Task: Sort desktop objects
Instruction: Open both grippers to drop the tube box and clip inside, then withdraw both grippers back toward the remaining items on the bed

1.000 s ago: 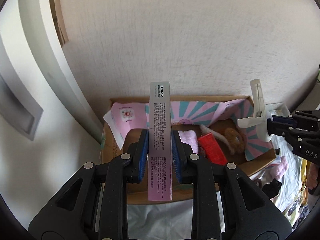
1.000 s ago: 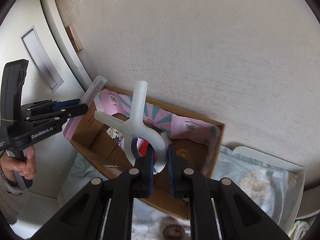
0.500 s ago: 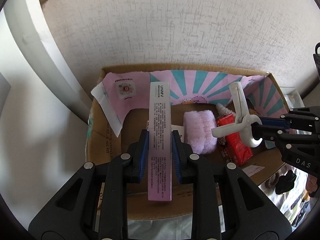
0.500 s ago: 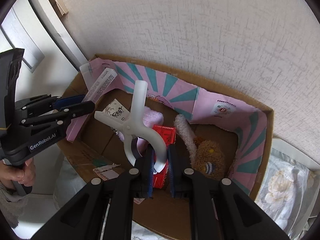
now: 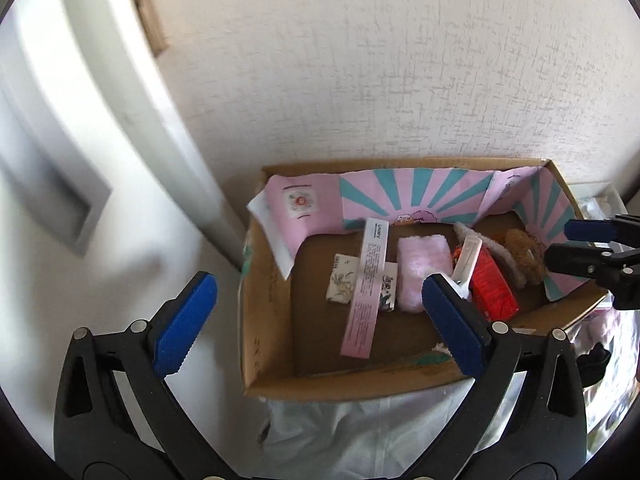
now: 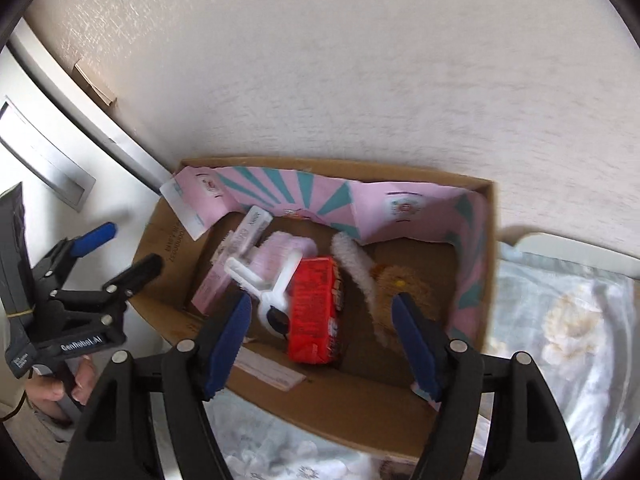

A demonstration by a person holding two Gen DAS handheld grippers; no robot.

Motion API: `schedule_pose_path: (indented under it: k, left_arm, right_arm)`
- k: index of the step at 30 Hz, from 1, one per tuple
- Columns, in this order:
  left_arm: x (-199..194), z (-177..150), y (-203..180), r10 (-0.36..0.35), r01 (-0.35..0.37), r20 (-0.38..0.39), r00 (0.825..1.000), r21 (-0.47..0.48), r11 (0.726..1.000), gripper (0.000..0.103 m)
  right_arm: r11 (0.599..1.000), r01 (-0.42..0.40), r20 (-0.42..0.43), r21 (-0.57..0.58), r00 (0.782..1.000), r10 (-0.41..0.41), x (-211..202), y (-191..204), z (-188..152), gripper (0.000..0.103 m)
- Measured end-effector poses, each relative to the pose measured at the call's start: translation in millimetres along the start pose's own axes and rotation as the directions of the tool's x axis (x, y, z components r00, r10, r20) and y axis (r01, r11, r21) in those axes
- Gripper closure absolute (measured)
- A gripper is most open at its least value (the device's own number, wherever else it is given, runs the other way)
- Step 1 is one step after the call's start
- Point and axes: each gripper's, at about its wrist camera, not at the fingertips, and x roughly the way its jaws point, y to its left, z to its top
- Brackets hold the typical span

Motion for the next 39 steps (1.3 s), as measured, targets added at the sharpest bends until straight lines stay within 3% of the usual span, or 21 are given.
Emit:
schedule_pose_path:
  k: [3,10,14,16,18,21,26,27,30,32,36,39]
  left_arm:
    - [-7.5,-5.5,6.7,-0.034,0.034,-0.002,0.999,-0.047,0.998,0.001]
    - [-32.7,-9.7,7.2,-0.021,0.022,0.01,1.0,-0.083,0.996,0.001]
    - [-59.2,-11.1,7.2,-0.014,0.018,0.052,0.999,-0.082,0.996,0.001]
    - [-74.0,-11.8,5.5,-0.004,0.009,0.074,0.997,-0.072,0.997,0.001]
    - [-86.5,-11.4,3.4,0.004,0.002,0.093,0.996,-0.063,0.998,0.001]
    - [-105.1,-8.8,-4.1,0.007,-0.001,0.122,0.992,-0.051,0.999,0.001]
    - [-125.2,-3.4,-30.8,-0.05,0.054,0.162,0.986,-0.025,0.998,0.001]
    - [-128.2,-2.8,-39.0,-0.059,0.062,0.164,0.985,-0.012,0.998,0.001]
    - [-134.4,-4.1,-65.5,-0.083,0.078,0.167,0.982,0.04,0.996,0.001]
    - [-136.4,-7.7,-85.8,-0.111,0.099,0.161,0.981,0.077,0.992,0.001]
    - [-133.7,-18.9,-125.8,-0.211,0.197,0.116,0.971,0.118,0.973,0.001]
    - [-125.4,-32.6,-159.7,-0.264,0.25,0.069,0.962,0.16,0.955,0.001]
  right_arm:
    - [0.999,0.032,0.013,-0.026,0.999,-0.032,-13.3,4.0,-1.4,0.034]
    - [0.997,0.061,0.085,-0.055,0.995,-0.056,-48.1,6.6,-5.6,0.034]
    - [0.998,0.05,0.2,-0.028,0.979,-0.044,-85.7,0.2,-12.9,0.034]
    - [1.0,-0.002,0.301,-0.015,0.954,0.007,-115.2,-3.8,-17.3,0.034]
    - [0.999,-0.026,0.406,-0.026,0.913,0.034,-150.1,-6.7,-21.7,0.034]
    - [0.995,0.098,0.496,-0.037,0.866,-0.067,-192.1,-7.7,-26.2,0.021]
    - [0.954,0.299,0.609,0.0,0.757,-0.237,-234.1,-17.6,-53.3,0.017]
    - [0.948,0.319,0.611,0.01,0.748,-0.259,-238.7,-21.9,-60.0,0.014]
    - [0.939,0.341,0.564,0.044,0.767,-0.305,-242.2,-42.4,-77.7,0.003]
    - [0.939,0.334,0.536,0.078,0.78,-0.322,-242.0,-61.1,-88.2,0.003]
    - [0.944,0.287,0.411,0.165,0.85,-0.33,-231.7,-104.3,-101.6,0.003]
    - [0.94,0.268,0.319,0.209,0.89,-0.325,-219.1,-130.5,-116.2,0.003]
